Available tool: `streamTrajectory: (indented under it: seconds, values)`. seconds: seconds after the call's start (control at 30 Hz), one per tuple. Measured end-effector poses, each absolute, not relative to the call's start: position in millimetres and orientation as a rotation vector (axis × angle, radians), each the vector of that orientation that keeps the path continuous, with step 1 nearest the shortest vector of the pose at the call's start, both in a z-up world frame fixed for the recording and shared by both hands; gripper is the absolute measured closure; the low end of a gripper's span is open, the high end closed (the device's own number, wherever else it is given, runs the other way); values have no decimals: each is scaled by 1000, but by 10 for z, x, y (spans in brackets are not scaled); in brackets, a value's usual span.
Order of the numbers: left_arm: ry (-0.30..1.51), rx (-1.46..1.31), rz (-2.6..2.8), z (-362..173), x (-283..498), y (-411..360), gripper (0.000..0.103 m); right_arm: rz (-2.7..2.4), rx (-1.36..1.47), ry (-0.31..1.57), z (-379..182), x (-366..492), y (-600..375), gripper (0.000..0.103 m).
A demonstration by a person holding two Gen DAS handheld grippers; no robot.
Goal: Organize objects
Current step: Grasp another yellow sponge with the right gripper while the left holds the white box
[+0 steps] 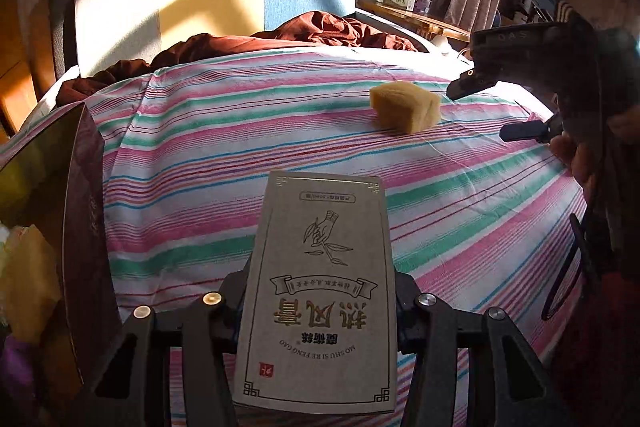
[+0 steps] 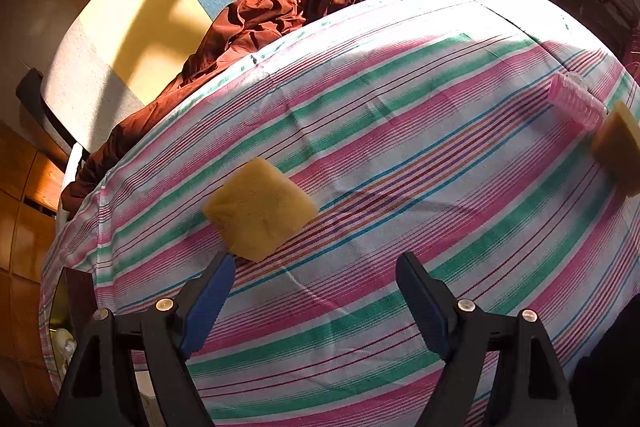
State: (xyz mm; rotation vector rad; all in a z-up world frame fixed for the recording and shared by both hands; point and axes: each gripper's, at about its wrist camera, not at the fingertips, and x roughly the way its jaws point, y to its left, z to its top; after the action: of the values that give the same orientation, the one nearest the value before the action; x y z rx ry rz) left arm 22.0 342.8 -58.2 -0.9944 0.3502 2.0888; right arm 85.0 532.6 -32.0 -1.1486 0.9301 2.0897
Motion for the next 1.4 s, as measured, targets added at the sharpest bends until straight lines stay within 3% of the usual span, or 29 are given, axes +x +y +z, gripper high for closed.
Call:
streamTrajectory:
  seconds: [0.3,0.73,0.8,0.93,1.03,1.17,1.4]
  values:
    - [333,-934,2089,-724,244,3365,51,2106,-1225,814,-360,716,5212,19]
    - [289,-921,2071,-747,255,3305,50,2185,-1444,300,-416,-113,5109,16]
    - [285,-920,2069,-750,253,3303,49,2151,-1502,280,-530,-197,5115,17]
    - [279,-917,2068,-755,257,3296,49,2131,-1519,291,-614,-98,5025,42]
    - [274,-915,2068,-757,254,3290,49,2170,-1568,373,-586,110,4824,44]
    - [274,-914,2069,-757,255,3296,49,2152,-1586,290,-610,461,4459,44]
    - [310,-908,2080,-753,273,3329,50,2147,-1563,386,-644,562,4514,47]
